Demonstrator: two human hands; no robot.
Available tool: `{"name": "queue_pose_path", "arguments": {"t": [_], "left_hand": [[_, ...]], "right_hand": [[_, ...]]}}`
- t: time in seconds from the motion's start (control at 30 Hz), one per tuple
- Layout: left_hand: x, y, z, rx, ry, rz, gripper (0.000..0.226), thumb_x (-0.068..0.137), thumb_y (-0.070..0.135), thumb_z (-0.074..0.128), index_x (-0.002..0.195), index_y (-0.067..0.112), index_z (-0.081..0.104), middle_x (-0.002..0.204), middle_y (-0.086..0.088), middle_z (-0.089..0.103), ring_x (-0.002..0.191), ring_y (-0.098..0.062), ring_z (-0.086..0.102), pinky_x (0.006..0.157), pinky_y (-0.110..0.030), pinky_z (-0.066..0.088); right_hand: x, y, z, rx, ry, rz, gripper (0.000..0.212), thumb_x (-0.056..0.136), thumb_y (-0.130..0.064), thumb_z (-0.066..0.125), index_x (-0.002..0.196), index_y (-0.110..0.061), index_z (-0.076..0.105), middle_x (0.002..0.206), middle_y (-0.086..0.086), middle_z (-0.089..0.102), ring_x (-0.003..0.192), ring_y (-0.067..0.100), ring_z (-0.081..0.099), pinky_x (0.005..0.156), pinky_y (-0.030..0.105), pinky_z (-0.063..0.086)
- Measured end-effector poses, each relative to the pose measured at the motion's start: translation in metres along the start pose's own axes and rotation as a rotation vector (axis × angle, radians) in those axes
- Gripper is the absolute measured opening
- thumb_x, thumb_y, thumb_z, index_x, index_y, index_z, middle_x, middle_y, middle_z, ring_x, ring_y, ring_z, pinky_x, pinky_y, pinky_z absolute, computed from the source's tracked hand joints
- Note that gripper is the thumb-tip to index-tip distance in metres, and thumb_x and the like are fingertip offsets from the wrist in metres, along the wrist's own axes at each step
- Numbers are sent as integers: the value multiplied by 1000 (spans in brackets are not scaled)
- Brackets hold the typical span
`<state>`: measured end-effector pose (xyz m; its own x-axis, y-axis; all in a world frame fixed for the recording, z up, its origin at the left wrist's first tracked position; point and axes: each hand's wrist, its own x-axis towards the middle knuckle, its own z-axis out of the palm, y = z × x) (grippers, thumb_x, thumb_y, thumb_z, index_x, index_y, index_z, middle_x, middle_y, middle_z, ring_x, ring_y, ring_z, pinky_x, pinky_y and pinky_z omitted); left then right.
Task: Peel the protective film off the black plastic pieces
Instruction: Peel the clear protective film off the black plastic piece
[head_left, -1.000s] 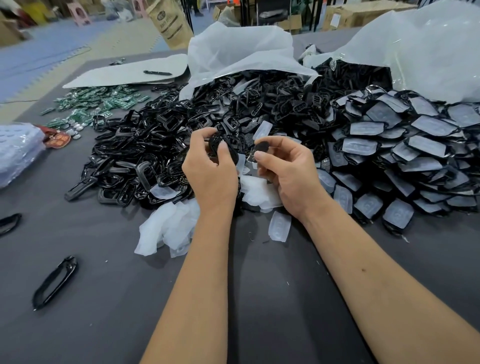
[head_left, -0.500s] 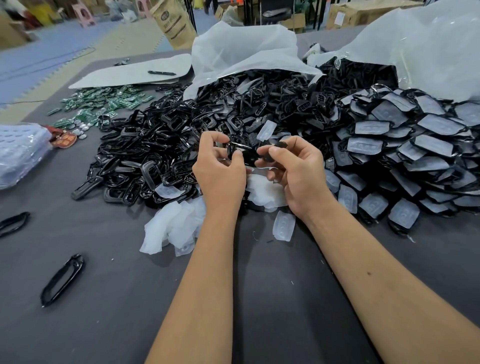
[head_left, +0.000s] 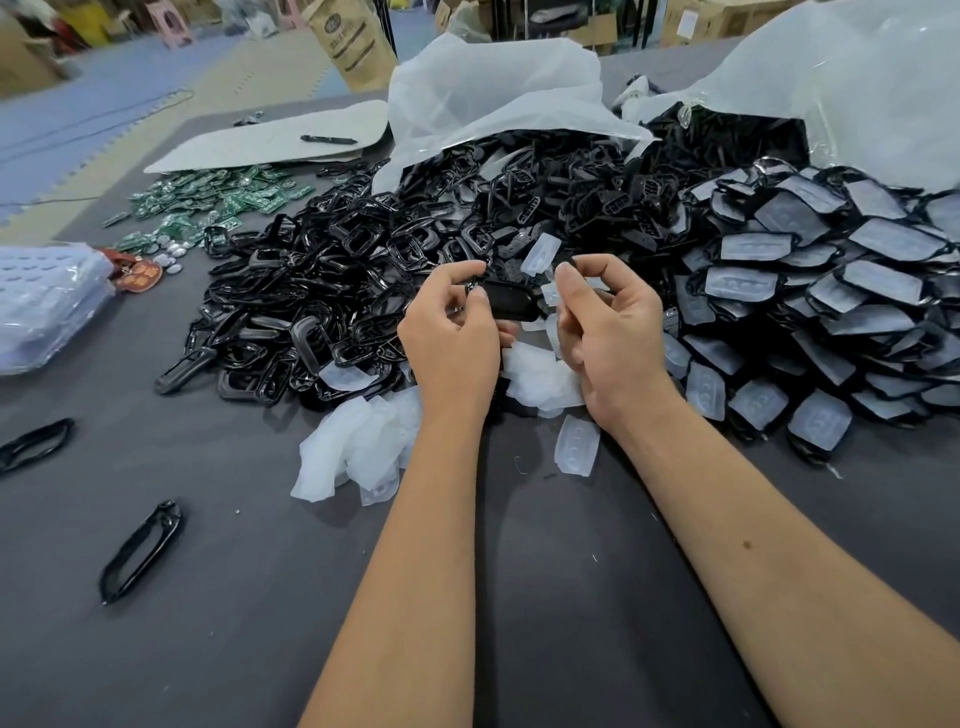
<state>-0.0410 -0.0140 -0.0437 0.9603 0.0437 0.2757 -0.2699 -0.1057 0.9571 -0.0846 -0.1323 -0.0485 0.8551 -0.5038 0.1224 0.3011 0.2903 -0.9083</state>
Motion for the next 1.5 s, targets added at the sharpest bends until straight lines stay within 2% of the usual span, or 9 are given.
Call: {"name": "queue_pose_path", "arguments": {"t": [0.13, 0.23, 0.3, 0.47, 1.0, 1.13, 1.27, 1.37, 1.5], "left_hand": [[0, -1, 0, -8, 12, 26, 18, 98, 4, 59, 101, 17, 72, 76, -10, 74, 59, -25, 74, 62, -45, 63], [1, -3, 1, -6, 25, 33, 16, 94, 9, 63, 97, 22, 73, 75, -13, 73, 63, -33, 73, 66, -53, 62], [1, -4, 1, -24, 17, 32, 16, 94, 8, 64, 96, 21, 73, 75, -11, 74, 63, -29, 75, 67, -53, 62], [-1, -2, 2, -82, -10, 8, 17, 95, 2, 65, 97, 16, 75, 75, -8, 76, 60, -25, 75, 66, -47, 64], [-1, 1, 0, -167, -63, -61, 20, 99, -3, 56, 105, 2, 74, 74, -12, 75, 60, -25, 75, 58, -29, 59], [1, -1, 1, -191, -2, -83, 21, 98, -3, 58, 111, 5, 73, 83, -9, 75, 69, -27, 77, 72, -38, 64], [4, -5, 0, -206, 64, -88, 24, 96, 0, 65, 116, 11, 72, 97, -15, 75, 72, -19, 78, 78, -30, 63], [5, -7, -1, -217, 120, -94, 19, 95, 2, 67, 111, 11, 72, 99, -16, 75, 70, -20, 78, 77, -33, 64], [6, -8, 0, -247, 163, -81, 26, 96, -1, 63, 117, 12, 71, 107, -14, 72, 78, -20, 79, 80, -32, 63]], "right_hand": [[0, 2, 1, -62, 10, -56, 9, 99, -10, 70, 100, -14, 78, 64, -3, 57, 51, 12, 43, 46, 23, 37], [1, 3, 0, -99, 18, -51, 17, 103, -12, 62, 106, -11, 79, 72, -1, 63, 59, 11, 53, 53, 22, 44], [0, 3, 0, -150, 19, -72, 21, 102, -4, 59, 108, -12, 78, 75, 0, 67, 62, 11, 59, 56, 22, 48], [-3, 3, -1, -234, 25, -170, 12, 92, -1, 74, 101, 0, 66, 71, -1, 68, 58, 15, 66, 50, 24, 51], [-4, 3, 0, -294, 80, -211, 5, 91, -10, 77, 90, -9, 72, 72, 5, 72, 55, 16, 66, 46, 27, 49], [-1, 4, 0, -293, 156, -179, 10, 97, -13, 69, 88, -11, 64, 77, 5, 69, 61, 18, 72, 42, 25, 48], [2, 6, -1, -269, 158, -111, 10, 103, -12, 60, 94, -9, 57, 86, 11, 66, 71, 25, 77, 43, 26, 50], [3, 8, -4, -408, 153, -130, 10, 98, -13, 69, 89, -11, 65, 80, 8, 72, 60, 13, 72, 49, 24, 51], [3, 11, -4, -492, 119, -178, 9, 94, -13, 74, 86, -13, 70, 78, 4, 74, 63, 13, 73, 56, 24, 54]]}}
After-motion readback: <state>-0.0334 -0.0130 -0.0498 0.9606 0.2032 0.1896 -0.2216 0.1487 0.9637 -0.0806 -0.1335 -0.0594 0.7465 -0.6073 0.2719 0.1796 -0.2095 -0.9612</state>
